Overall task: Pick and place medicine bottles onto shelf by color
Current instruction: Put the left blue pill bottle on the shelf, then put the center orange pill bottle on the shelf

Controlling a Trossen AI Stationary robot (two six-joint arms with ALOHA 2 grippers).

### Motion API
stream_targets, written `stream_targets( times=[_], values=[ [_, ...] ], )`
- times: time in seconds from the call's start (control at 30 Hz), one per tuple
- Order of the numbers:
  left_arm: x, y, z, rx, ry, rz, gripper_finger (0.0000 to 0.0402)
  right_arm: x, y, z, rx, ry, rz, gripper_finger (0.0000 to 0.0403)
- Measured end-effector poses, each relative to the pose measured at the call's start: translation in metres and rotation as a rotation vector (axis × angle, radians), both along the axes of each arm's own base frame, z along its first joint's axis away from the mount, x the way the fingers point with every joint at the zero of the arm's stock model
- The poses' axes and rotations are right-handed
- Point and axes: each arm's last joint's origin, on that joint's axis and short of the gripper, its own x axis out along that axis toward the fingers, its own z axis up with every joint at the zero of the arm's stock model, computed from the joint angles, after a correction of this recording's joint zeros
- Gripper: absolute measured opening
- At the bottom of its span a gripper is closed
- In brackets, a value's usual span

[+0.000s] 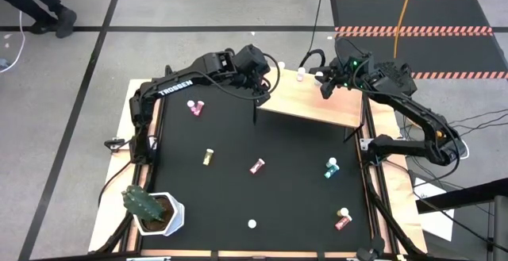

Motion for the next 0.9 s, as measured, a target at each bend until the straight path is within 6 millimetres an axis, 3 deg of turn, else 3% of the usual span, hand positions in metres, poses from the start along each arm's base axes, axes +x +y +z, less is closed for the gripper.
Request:
stream_targets(
  times=[0.3,0.6,0.7,0.9],
  values=[
    [0.0,0.001,0.0,0.005,-0.001,-0.004,0.0283,0.0,0.0,0.0,0.013,-0.008,-0.008,0.0125],
    [-0.003,0.006,0.0,0.005,0.01,0.008,0.0282,-0.003,0.004,0.005,0.0,-0.023,-0.015,0.018],
    [-0.009,0.006,0.005,0.001,0.011,0.019,0.0282,-0.006,0.01,0.013,-0.027,-0.049,-0.023,0.0201],
    [-0.042,0.0,0.033,-0.001,-0.02,0.099,0.0282,-0.018,0.03,0.036,-0.067,-0.15,-0.048,0.0228]
  ],
)
